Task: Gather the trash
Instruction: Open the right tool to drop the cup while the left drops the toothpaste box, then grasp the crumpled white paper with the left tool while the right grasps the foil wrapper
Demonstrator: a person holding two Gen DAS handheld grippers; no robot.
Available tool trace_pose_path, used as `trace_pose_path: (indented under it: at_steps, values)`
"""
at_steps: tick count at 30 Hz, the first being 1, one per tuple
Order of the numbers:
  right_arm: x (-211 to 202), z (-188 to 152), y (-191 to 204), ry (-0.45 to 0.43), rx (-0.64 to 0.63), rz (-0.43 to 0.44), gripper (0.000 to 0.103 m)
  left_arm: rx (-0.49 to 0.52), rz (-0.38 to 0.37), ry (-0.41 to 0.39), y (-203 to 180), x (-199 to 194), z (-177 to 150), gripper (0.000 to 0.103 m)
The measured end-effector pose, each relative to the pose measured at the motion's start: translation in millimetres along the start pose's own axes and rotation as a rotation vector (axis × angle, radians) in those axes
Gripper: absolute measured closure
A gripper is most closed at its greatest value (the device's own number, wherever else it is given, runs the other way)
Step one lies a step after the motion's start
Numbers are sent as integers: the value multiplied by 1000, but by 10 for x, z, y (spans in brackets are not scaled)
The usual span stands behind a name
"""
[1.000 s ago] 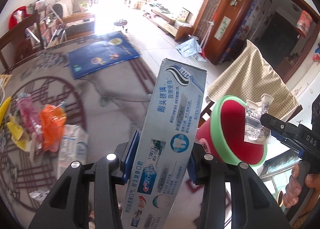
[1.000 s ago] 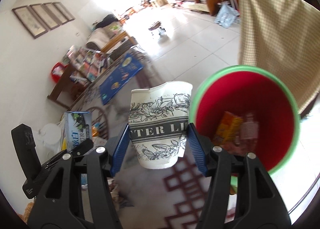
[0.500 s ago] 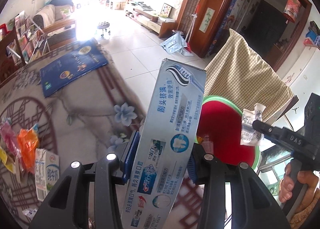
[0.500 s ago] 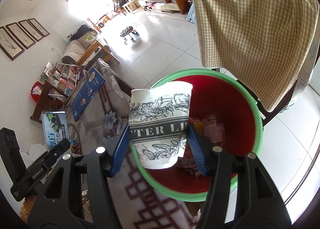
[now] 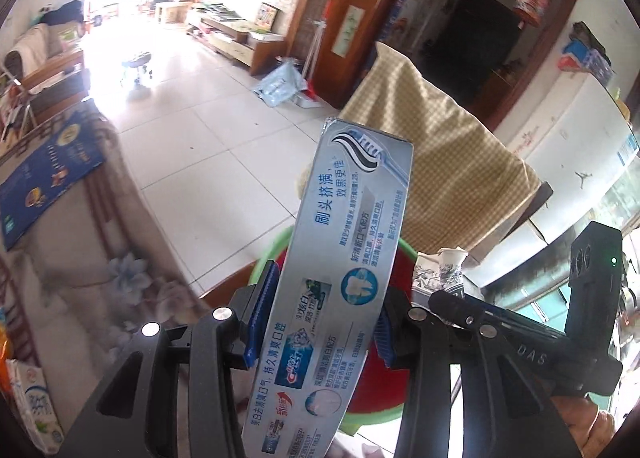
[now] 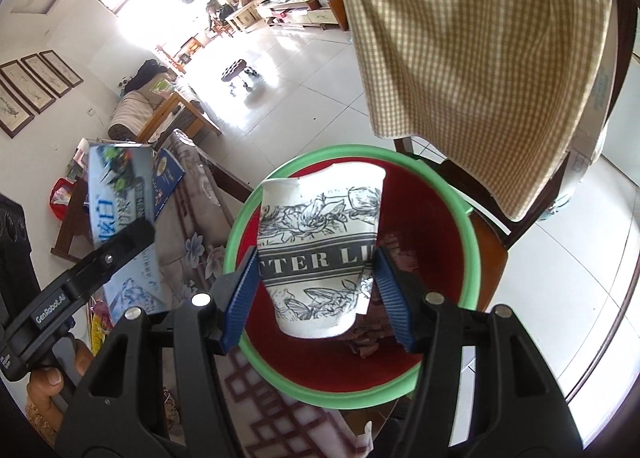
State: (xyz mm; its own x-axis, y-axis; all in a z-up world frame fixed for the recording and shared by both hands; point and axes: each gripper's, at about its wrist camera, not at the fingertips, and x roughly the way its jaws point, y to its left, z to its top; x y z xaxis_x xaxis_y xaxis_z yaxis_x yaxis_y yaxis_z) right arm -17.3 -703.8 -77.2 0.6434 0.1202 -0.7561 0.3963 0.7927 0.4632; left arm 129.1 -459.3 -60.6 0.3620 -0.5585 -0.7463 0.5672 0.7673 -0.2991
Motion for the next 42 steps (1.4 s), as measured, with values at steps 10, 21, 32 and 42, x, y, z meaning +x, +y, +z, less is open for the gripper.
trace_pose_path:
  at_steps: [10, 21, 32, 42]
  values:
    - [-80, -53, -199, -10, 44, -30, 42, 54, -29, 45, -247, 326, 99, 39]
    - [-256, -90, 51, -46, -2, -34, 35, -16, 15, -46, 121, -260, -129, 29]
    - [-13, -396, 991, 38, -166, 44, 33, -246, 184, -51, 1249, -1068, -1017, 29]
    - [345, -1136, 1922, 177, -292, 102, 29, -429, 345, -7, 2430, -1785, -1876, 29]
